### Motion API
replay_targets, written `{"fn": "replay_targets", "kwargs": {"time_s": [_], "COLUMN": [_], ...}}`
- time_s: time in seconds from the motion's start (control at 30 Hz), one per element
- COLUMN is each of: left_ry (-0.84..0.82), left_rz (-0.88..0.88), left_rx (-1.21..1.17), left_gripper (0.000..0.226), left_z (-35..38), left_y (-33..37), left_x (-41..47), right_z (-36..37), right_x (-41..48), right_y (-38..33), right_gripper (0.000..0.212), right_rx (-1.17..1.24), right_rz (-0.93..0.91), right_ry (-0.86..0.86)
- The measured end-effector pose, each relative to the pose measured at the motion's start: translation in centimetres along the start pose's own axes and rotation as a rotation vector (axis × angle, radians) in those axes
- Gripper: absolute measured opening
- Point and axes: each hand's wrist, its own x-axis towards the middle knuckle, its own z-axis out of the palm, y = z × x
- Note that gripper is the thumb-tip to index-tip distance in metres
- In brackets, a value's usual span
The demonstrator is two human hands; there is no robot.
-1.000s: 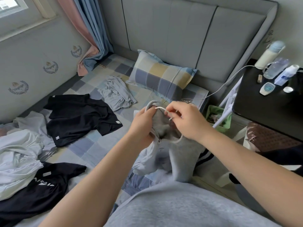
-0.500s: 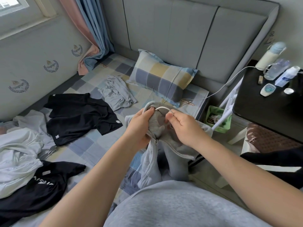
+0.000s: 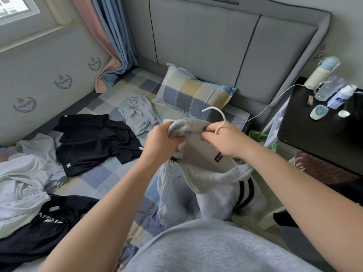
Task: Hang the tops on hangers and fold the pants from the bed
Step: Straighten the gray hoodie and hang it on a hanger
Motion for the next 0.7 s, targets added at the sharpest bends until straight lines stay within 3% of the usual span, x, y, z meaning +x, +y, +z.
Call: {"fn": "replay_targets", "kwargs": {"time_s": [0.1,0.23,0.4,0.53,0.7], "left_ry": [0.135,0.235,0.166,0.231,0.160], "left_rz": [0.012,0.083,0.087,0.207,0.185], "left_rx": [0.003,-0.095,-0.082,-0.066,0.077], "left_gripper": [0.032,0.013,0.009,0.017,0.008], "left_z": [-0.5,-1.3,-1.7,-2.0,-1.3], "left_y": [0.5,1.9,2.5,3.4,2.9], "left_x": [1.0,1.5,1.4,1.3,0.9], "right_z": [0.2,1.2,0.6,1.3,1.5], "right_x": [-1.0,-1.8,-2.4,-1.6,-1.1], "right_y": [-1.3,-2.4,-3.1,-2.7,-3.1], "right_gripper": [0.026,0.028,0.032,0.031,0.028], "right_rx": [-0.073,-0.316,-0.118,-0.153,-0.107], "right_rz": [-0.096,-0.128,-0.225,-0.072,-0.091], "right_ry": [0.026,-0.096,0.085,0.007,0.092]}}
